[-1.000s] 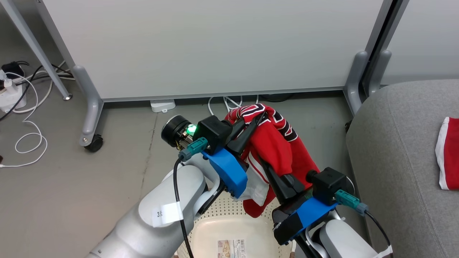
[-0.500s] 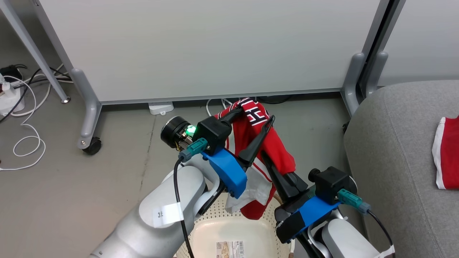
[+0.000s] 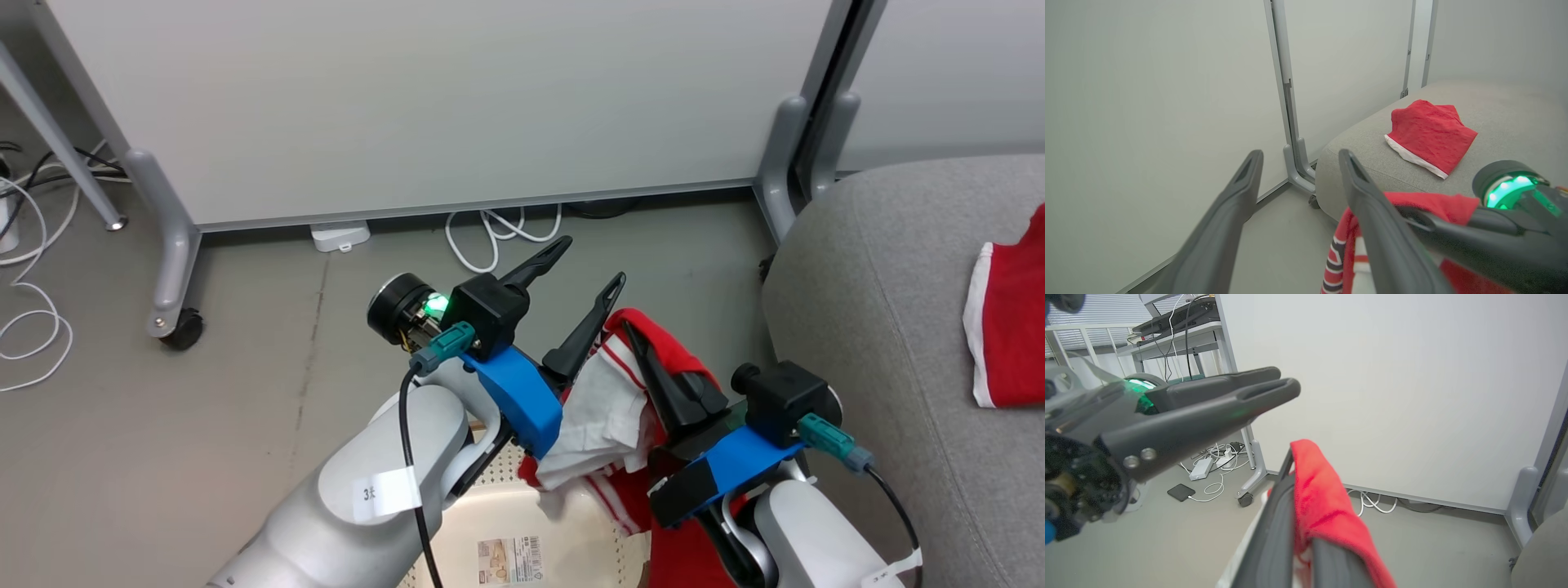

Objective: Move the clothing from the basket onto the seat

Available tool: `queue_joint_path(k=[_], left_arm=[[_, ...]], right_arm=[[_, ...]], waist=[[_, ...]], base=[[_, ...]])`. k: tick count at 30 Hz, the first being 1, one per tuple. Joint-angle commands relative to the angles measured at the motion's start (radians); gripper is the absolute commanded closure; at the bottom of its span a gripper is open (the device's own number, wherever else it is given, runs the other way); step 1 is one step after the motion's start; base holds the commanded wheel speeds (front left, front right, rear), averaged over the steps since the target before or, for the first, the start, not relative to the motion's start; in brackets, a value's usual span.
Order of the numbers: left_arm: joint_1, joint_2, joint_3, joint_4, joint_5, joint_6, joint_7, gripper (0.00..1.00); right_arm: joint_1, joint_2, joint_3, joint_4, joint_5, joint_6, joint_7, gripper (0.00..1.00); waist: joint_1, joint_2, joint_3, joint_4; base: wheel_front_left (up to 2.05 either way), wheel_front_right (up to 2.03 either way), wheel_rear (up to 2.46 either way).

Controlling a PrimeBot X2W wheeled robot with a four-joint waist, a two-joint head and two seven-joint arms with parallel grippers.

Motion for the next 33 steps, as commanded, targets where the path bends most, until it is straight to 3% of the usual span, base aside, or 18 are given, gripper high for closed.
queue_joint_path(k=[1,16,33], left_arm=[[-0.005,0.005,0.005,0.000,0.007,-0.001,-0.005,0.00],[0.005,0.025,0.019,-0.015,0.049,-0.001,-0.004,0.00],[-0.004,0.016,-0.050,-0.001,0.051,-0.001,-0.004,0.00]], right_arm=[[-0.016,-0.001,-0.005,-0.007,-0.008,0.000,-0.005,1.00],[-0.019,-0.004,-0.154,-0.058,-0.116,0.000,-0.005,1.00],[0.079,-0.048,-0.293,-0.157,-0.158,0.000,-0.005,1.00]], waist=[[0.0000,0.0000,0.008,-0.009],[0.0000,0.0000,0.082,-0.184],[0.0000,0.0000,0.137,-0.386]], base=[[0.00,0.00,0.00],[0.00,0.00,0.00],[0.00,0.00,0.00]])
